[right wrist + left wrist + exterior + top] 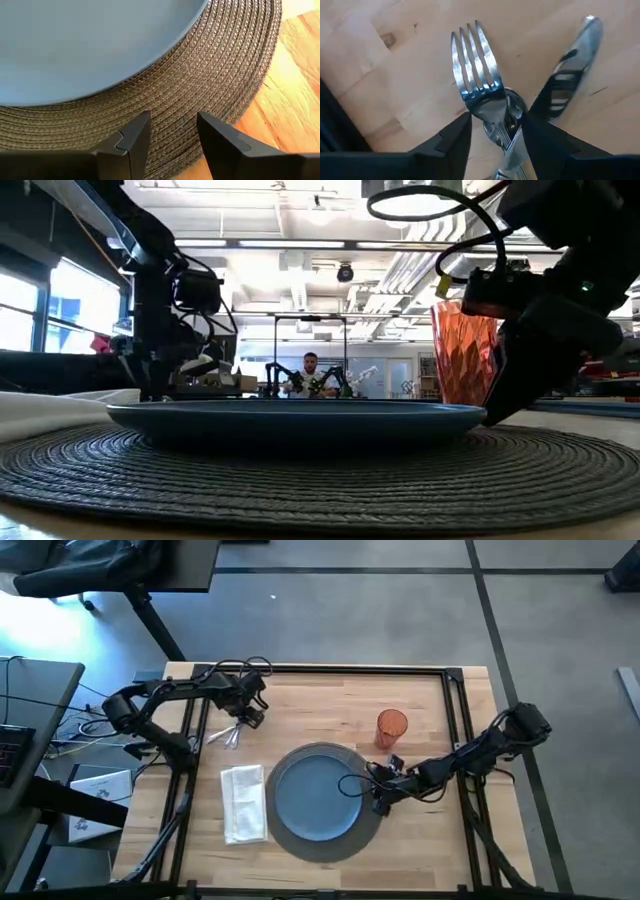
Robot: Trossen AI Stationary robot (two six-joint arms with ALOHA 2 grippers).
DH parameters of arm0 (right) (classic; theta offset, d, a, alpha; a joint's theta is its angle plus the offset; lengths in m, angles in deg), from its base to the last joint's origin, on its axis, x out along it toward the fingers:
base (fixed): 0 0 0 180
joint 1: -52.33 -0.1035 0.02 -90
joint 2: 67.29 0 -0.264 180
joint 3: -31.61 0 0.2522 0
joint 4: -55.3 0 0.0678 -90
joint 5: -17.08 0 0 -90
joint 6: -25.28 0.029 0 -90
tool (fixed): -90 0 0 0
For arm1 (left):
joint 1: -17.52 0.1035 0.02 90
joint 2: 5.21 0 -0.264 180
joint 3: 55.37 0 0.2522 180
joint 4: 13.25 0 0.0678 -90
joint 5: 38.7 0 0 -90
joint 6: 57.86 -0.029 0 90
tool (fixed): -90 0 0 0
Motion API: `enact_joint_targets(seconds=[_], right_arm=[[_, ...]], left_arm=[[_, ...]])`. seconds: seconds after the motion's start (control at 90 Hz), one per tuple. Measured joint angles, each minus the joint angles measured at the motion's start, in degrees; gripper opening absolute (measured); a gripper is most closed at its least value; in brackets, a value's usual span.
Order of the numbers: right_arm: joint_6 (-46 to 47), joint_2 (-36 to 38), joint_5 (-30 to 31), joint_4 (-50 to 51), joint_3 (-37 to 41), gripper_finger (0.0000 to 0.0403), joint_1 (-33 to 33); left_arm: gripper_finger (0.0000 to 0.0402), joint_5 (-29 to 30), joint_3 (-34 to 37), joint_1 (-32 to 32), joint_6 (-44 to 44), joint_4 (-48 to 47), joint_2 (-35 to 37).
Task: Set table place
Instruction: Put the silver fork on the white table napkin
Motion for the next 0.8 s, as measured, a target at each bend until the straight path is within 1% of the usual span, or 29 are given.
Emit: enact_joint_targets(seconds=[0.189,0.322,0.422,0.678,0.8], right_arm=[[0.0,0.0,0.0,0.0,0.0,0.0148,0.0],[0.0,0.0,0.0,0.1,0.0,0.0148,0.0],[0.0,0.0,0.0,0.1,0.0,0.0148,0.0],[0.0,0.0,0.0,0.1,0.0,0.0148,0.0],[0.0,0.0,0.0,0.1,0.0,0.0148,0.0]], left_arm=[[0.0059,-0.2,0.0,0.0,0.0,0.0,0.0],[0.0028,1.1,0.0,0.0,0.9,0.7,-0.9],[0.0022,1.1,-0.2,0.0,0.9,2.3,-2.4],[0.0028,2.3,-0.2,-0.1,1.3,5.1,-5.1],[0.0031,1.4,-0.1,0.0,1.5,6.1,-5.3]])
